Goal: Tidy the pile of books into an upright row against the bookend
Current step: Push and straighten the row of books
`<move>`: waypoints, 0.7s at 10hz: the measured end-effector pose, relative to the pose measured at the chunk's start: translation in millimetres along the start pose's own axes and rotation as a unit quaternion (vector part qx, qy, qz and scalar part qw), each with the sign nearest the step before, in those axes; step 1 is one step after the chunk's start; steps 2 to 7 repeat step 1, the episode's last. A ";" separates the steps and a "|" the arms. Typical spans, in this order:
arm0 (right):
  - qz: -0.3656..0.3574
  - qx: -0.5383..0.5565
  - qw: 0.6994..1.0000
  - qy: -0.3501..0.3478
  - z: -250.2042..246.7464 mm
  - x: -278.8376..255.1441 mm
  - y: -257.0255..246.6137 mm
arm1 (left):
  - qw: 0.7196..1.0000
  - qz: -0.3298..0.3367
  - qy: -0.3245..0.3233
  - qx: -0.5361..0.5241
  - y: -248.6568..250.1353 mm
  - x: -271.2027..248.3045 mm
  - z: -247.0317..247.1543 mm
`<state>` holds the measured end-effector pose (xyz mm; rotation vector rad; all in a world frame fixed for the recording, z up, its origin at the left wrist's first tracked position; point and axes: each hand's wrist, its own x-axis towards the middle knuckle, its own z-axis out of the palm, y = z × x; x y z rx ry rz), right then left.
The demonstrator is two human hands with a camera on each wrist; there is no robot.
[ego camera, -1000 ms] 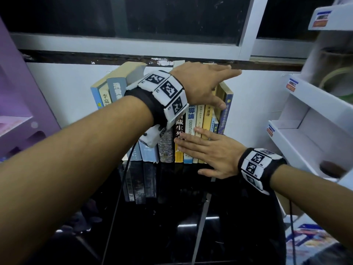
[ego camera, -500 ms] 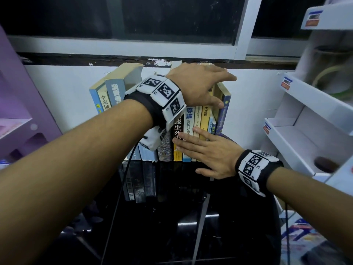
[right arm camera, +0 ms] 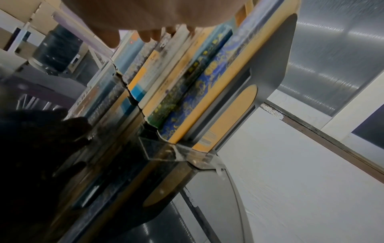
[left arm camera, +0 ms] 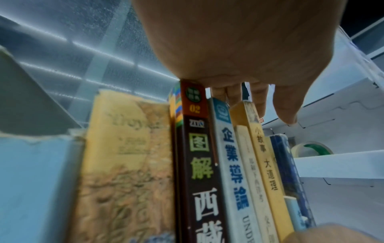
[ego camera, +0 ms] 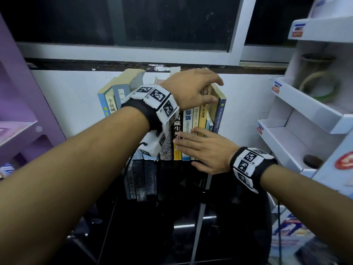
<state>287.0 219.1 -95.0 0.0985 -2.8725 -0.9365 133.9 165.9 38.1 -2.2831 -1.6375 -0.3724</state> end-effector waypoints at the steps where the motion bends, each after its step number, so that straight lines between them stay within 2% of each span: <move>1: 0.021 -0.012 1.000 0.006 -13.1 1.3 -1.2 | 0.998 0.027 0.044 -0.023 -5.0 -18.9 -7.4; 7: 0.021 -0.012 1.000 0.006 -13.1 1.3 -1.2 | 0.998 0.027 0.044 -0.023 -5.0 -18.9 -7.4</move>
